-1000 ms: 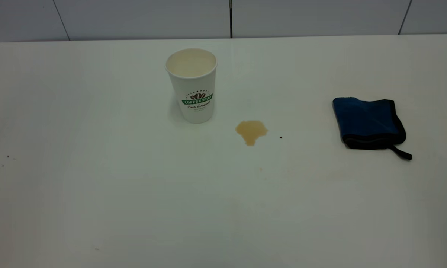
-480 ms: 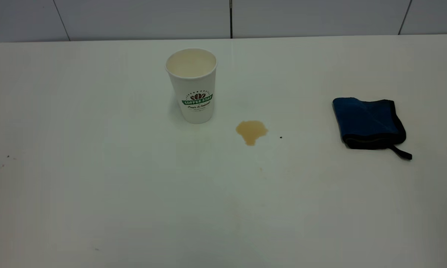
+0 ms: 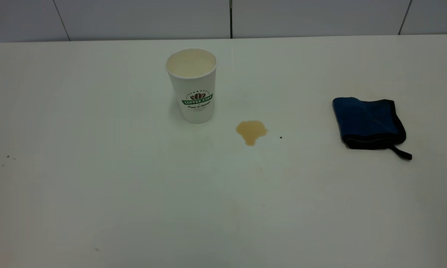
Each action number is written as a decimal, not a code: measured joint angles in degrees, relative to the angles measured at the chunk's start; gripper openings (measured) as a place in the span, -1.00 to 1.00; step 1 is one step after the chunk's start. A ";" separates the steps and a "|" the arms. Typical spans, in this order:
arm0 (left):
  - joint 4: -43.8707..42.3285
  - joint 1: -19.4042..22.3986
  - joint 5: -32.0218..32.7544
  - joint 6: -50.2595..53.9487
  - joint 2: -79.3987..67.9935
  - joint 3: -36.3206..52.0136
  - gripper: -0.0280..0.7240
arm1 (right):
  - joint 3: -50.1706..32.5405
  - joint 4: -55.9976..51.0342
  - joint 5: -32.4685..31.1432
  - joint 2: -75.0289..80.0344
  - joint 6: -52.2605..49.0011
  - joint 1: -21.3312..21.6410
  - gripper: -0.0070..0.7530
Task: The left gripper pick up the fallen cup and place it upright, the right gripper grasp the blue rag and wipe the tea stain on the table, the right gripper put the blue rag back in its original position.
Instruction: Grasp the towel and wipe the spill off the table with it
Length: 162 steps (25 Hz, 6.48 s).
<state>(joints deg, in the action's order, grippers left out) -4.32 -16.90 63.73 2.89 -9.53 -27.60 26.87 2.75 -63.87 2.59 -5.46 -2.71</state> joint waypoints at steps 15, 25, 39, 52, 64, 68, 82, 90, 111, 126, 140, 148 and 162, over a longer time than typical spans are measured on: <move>-0.19 16.19 0.56 0.00 10.53 0.00 0.39 | 0.00 0.00 0.00 0.00 0.01 0.00 0.45; -0.25 16.19 0.60 0.00 10.53 0.00 0.39 | 2.46 -7.12 10.88 10.92 5.46 0.00 0.60; -0.32 16.19 0.60 0.00 10.53 0.00 0.39 | 12.15 -12.09 36.82 73.98 20.68 0.00 0.76; -0.32 16.19 0.60 0.00 10.53 0.00 0.39 | 44.29 -13.97 43.53 120.96 24.93 0.20 0.61; -0.33 16.19 0.60 0.00 10.53 0.00 0.39 | 55.95 -11.97 43.99 134.72 24.57 2.71 0.58; -0.33 16.19 0.60 0.00 10.53 0.00 0.39 | 55.95 -12.58 43.79 135.33 24.80 1.51 0.58; -0.33 16.19 0.60 0.00 10.53 0.00 0.39 | 56.52 -7.68 46.03 138.88 25.99 -2.35 -0.68; -0.38 16.19 0.60 0.00 10.53 0.00 0.39 | 63.00 -7.89 46.34 139.95 25.99 -12.95 -0.76; -0.38 16.19 0.60 0.05 10.53 0.00 0.39 | 73.70 -10.58 20.66 145.27 27.36 -26.19 -0.76; -0.38 16.19 0.60 0.05 10.53 0.00 0.39 | 76.14 9.67 37.81 145.54 3.67 -23.90 -0.76; -0.38 16.19 0.60 0.05 10.53 0.00 0.39 | 76.14 -13.40 23.34 145.54 31.43 -27.26 -0.76; -0.38 16.19 0.60 0.05 10.53 0.00 0.39 | 76.14 -13.27 27.49 145.54 33.70 -28.17 -0.76; -0.38 16.19 0.60 0.05 10.53 0.00 0.39 | 76.19 34.49 34.41 146.94 -8.18 -25.97 -0.76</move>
<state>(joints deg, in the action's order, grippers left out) -4.70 -0.71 64.33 2.94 1.01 -27.60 103.05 37.23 -29.46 149.53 -13.64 -28.68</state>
